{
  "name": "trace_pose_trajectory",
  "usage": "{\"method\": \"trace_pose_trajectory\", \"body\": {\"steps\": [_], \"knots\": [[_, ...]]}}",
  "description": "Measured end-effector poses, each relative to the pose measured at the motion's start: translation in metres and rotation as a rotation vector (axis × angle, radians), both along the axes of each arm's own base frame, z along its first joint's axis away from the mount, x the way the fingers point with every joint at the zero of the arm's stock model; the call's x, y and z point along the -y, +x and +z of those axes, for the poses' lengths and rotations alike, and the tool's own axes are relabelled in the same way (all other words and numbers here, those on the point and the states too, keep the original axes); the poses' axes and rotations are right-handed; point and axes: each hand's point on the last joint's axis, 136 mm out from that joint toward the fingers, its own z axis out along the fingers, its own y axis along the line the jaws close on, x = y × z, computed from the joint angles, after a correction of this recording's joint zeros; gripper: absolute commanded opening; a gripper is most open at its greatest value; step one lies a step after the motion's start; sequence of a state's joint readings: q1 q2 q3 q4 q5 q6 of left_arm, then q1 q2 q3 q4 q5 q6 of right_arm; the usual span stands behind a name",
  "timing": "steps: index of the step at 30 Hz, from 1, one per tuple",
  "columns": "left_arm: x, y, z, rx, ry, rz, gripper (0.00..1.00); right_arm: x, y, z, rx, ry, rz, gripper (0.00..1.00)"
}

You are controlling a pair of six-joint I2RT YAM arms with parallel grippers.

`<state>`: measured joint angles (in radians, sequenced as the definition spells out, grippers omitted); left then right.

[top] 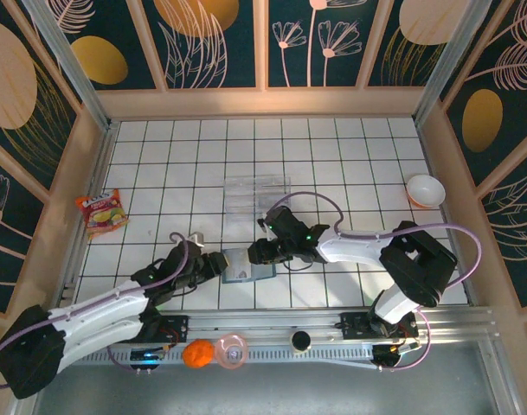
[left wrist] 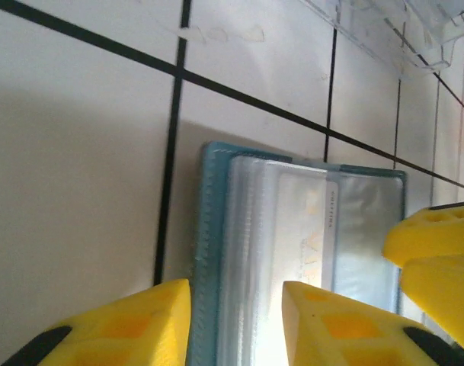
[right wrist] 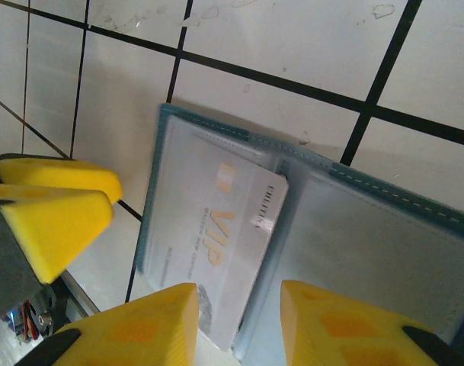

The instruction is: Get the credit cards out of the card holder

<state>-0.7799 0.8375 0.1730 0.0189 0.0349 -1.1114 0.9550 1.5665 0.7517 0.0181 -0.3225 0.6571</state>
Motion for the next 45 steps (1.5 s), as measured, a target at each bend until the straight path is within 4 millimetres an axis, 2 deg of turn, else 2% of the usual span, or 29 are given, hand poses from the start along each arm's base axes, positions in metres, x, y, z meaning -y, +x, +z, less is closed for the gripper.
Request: {"method": "trace_pose_trajectory", "body": {"steps": [2,6,11,13,17,24,30,35,41,45], "knots": [[-0.003,0.003,0.007,0.033,-0.001,0.01,0.26,0.0,0.0,0.0,0.0,0.0,0.0,0.33],[0.004,0.005,0.013,0.062,-0.019,-0.017,0.29,-0.001,-0.002,0.001,-0.006,0.007,0.009,0.34],[0.018,0.005,0.002,0.027,-0.007,-0.086,0.21,-0.007,-0.007,0.004,-0.035,0.044,0.042,0.33],[0.023,0.007,0.0,0.024,-0.002,-0.102,0.11,-0.008,-0.007,0.0,-0.053,0.049,0.045,0.32],[0.025,0.011,-0.002,0.027,0.021,-0.11,0.01,-0.006,-0.006,-0.015,-0.095,0.025,0.024,0.31],[0.023,0.008,-0.017,-0.015,0.055,-0.112,0.0,-0.004,0.0,-0.023,-0.131,0.021,-0.012,0.31],[0.03,0.011,-0.017,-0.008,0.034,-0.122,0.0,-0.005,0.001,-0.025,-0.142,0.031,-0.011,0.29],[0.033,0.012,-0.017,-0.008,0.023,-0.131,0.0,-0.007,0.0,-0.027,-0.151,0.04,-0.004,0.2],[0.034,0.012,-0.016,-0.009,0.017,-0.13,0.0,-0.006,0.004,-0.027,-0.164,0.056,-0.023,0.0],[0.034,0.012,-0.016,-0.013,0.013,-0.125,0.0,0.002,0.004,-0.028,-0.162,0.055,-0.041,0.0]]}}
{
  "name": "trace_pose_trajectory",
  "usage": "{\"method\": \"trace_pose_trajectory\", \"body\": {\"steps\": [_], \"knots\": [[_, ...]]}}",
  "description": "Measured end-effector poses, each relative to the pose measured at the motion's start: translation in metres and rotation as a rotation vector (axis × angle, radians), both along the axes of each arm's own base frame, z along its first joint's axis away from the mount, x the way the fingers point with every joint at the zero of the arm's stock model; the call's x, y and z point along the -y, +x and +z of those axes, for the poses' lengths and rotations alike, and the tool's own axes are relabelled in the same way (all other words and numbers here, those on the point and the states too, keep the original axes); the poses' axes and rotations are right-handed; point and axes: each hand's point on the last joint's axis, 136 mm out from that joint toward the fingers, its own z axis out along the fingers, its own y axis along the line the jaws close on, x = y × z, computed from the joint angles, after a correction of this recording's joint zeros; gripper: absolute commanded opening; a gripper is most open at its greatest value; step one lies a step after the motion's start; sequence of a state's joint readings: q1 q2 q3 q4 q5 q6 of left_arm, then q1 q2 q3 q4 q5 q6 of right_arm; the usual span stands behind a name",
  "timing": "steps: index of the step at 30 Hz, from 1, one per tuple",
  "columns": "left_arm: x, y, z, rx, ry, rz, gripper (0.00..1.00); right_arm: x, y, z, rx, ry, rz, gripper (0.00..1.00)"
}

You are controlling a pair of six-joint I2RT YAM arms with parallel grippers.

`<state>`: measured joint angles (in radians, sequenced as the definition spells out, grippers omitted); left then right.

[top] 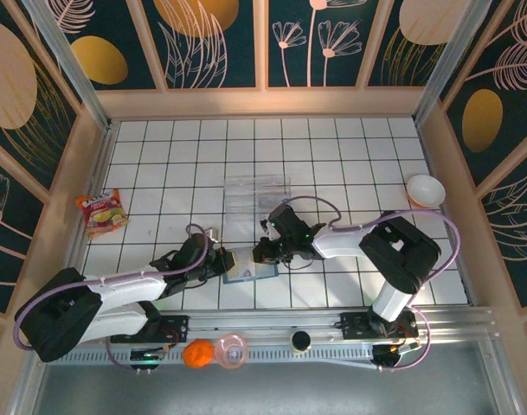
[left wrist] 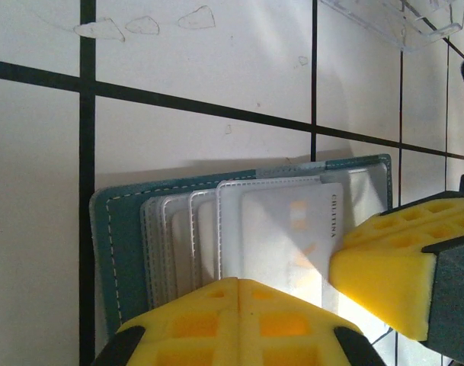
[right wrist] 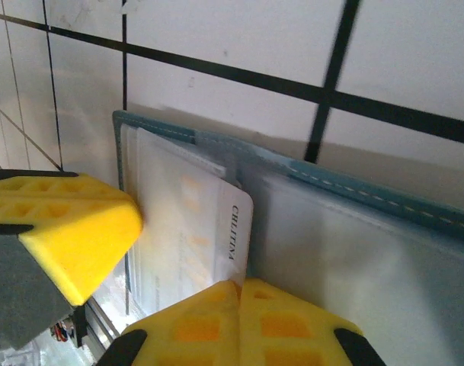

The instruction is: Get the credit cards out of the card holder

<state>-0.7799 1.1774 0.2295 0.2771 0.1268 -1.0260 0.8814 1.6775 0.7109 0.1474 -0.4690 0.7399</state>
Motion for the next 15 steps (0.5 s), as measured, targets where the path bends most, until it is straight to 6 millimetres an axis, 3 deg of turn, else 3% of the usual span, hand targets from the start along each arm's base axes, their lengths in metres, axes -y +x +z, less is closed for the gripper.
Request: {"method": "trace_pose_trajectory", "body": {"steps": [9,15], "knots": [[0.0,0.0,0.0,0.001,-0.001,0.0,0.0,0.026,0.0,0.018,0.051,-0.046,-0.062,0.0],[0.0,0.0,0.0,0.003,-0.001,-0.001,0.0,0.04,0.003,0.02,0.07,-0.142,-0.075,0.0]]}}
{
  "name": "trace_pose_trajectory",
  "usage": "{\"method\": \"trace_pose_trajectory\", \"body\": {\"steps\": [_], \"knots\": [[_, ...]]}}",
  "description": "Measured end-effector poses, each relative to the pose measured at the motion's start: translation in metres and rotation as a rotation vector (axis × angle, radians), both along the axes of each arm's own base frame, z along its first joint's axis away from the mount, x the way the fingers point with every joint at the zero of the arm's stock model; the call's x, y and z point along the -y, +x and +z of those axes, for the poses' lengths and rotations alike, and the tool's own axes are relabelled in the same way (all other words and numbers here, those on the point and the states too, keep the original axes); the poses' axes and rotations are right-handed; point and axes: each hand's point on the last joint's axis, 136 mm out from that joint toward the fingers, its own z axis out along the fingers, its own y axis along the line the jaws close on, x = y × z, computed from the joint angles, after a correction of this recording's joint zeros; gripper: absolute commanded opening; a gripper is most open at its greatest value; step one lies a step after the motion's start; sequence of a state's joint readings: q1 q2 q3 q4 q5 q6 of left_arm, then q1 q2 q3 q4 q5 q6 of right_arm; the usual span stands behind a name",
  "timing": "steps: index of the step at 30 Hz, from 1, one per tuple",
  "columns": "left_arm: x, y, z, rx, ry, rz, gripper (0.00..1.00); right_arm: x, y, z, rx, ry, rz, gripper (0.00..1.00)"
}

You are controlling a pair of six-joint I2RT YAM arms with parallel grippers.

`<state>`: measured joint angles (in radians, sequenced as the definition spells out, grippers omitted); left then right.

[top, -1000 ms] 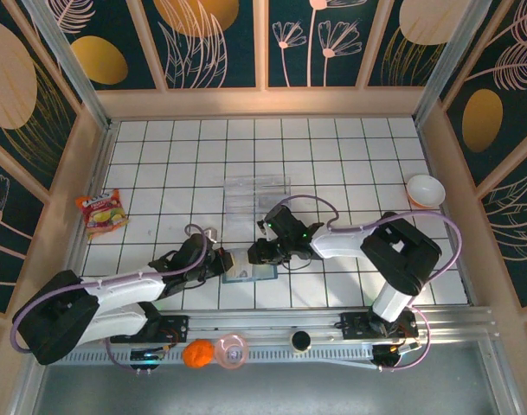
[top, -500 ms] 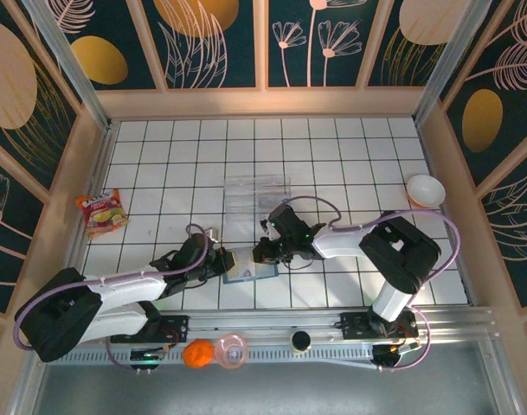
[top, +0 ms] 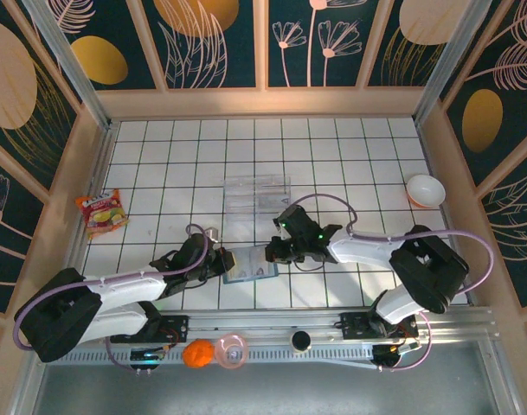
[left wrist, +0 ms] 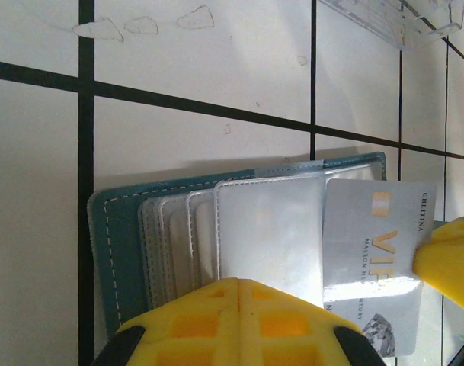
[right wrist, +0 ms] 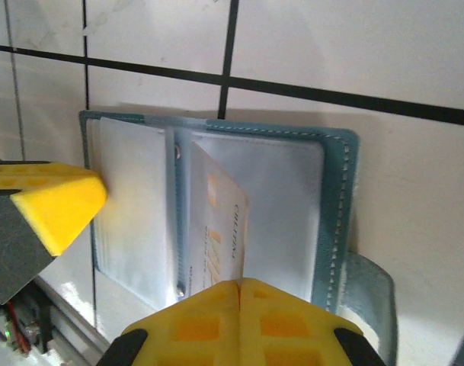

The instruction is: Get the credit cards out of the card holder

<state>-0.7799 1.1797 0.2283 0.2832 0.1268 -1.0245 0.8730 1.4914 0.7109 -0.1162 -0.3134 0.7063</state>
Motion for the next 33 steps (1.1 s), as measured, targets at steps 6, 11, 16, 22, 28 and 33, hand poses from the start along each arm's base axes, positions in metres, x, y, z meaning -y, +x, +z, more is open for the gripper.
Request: {"method": "trace_pose_trajectory", "body": {"steps": [6,11,16,22,28,33], "knots": [[0.002,0.002,-0.001,0.01,0.002,-0.008,0.0,-0.007,0.005,0.011,0.036,-0.027,0.025,0.0],[0.005,0.004,-0.001,0.017,0.004,-0.02,0.0,-0.016,0.002,0.003,0.028,-0.038,0.058,0.1],[0.007,0.005,0.0,0.021,-0.001,-0.028,0.0,-0.02,0.0,-0.005,0.016,-0.03,0.067,0.21],[0.01,0.004,0.0,0.02,-0.012,-0.037,0.0,-0.019,-0.004,-0.015,-0.007,-0.031,0.078,0.11],[0.011,0.004,0.0,0.021,-0.013,-0.044,0.0,-0.023,0.0,0.005,0.051,0.017,0.103,0.0],[0.014,0.005,0.001,0.024,0.0,-0.069,0.0,-0.016,0.015,0.053,0.222,0.032,0.162,0.0]]}}
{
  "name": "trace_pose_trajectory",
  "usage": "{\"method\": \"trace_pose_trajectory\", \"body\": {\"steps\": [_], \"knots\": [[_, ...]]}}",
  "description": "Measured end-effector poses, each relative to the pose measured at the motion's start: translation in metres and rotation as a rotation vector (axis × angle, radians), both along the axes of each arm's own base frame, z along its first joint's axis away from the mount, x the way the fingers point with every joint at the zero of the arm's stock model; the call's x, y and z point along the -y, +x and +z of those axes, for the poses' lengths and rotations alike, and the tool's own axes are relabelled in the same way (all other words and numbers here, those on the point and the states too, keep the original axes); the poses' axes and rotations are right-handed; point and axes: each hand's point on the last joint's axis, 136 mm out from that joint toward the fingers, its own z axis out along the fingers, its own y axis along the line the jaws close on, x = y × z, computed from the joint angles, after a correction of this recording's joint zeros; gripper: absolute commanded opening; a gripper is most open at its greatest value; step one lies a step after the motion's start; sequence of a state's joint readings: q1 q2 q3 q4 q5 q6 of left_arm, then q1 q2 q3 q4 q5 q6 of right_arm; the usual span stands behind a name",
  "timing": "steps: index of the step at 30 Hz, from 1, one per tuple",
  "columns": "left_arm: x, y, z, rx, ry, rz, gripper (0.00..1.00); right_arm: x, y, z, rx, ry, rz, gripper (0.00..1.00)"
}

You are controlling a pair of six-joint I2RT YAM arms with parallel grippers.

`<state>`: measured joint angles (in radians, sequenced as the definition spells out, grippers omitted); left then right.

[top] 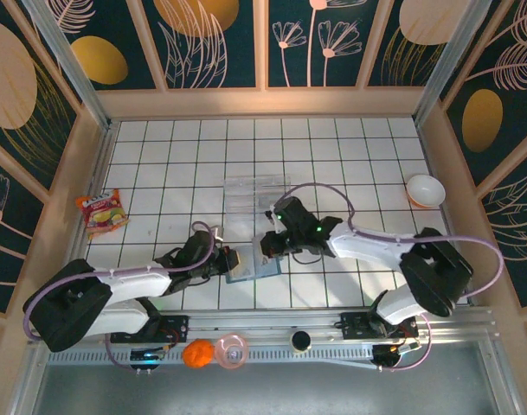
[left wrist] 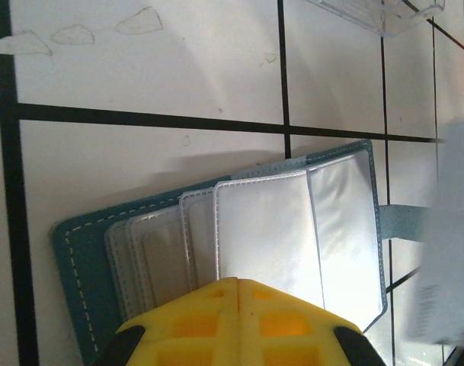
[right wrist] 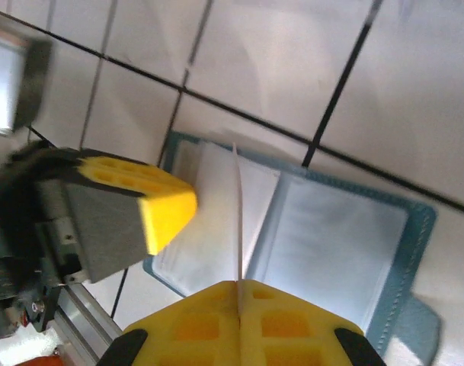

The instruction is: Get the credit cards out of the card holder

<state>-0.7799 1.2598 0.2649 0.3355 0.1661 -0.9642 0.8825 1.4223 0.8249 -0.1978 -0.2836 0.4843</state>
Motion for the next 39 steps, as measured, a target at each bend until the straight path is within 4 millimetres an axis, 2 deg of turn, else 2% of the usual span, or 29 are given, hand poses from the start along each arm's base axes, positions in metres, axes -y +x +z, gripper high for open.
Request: {"method": "trace_pose_trajectory", "body": {"steps": [4,8,11,13,17,22,31,35,39], "knots": [[0.005,0.002,0.006,0.005,0.004,-0.024,0.02,-0.001,0.029,0.051,0.187,-0.017,0.016,0.0],[0.01,0.008,0.022,0.041,-0.009,-0.039,0.19,0.009,0.06,0.097,0.374,-0.053,-0.002,0.0],[0.012,0.012,0.039,0.077,-0.032,-0.042,0.32,0.019,0.075,0.115,0.478,-0.098,0.007,0.0],[0.011,0.014,0.049,0.098,-0.045,-0.036,0.38,0.023,0.081,0.12,0.532,-0.138,0.035,0.0],[0.003,0.018,0.06,0.12,-0.057,-0.014,0.45,0.026,0.089,0.121,0.618,-0.228,0.141,0.0],[-0.006,0.018,0.064,0.119,-0.05,0.005,0.48,0.025,0.101,0.105,0.647,-0.361,0.305,0.0],[-0.024,0.006,0.039,0.041,0.0,0.037,0.48,0.011,0.122,0.087,0.602,-0.499,0.542,0.0],[-0.026,0.004,0.035,0.023,0.012,0.036,0.48,0.007,0.139,0.068,0.577,-0.593,0.62,0.0],[-0.029,0.002,0.028,-0.002,0.034,0.037,0.48,0.009,0.142,0.05,0.55,-0.649,0.703,0.0]]}}
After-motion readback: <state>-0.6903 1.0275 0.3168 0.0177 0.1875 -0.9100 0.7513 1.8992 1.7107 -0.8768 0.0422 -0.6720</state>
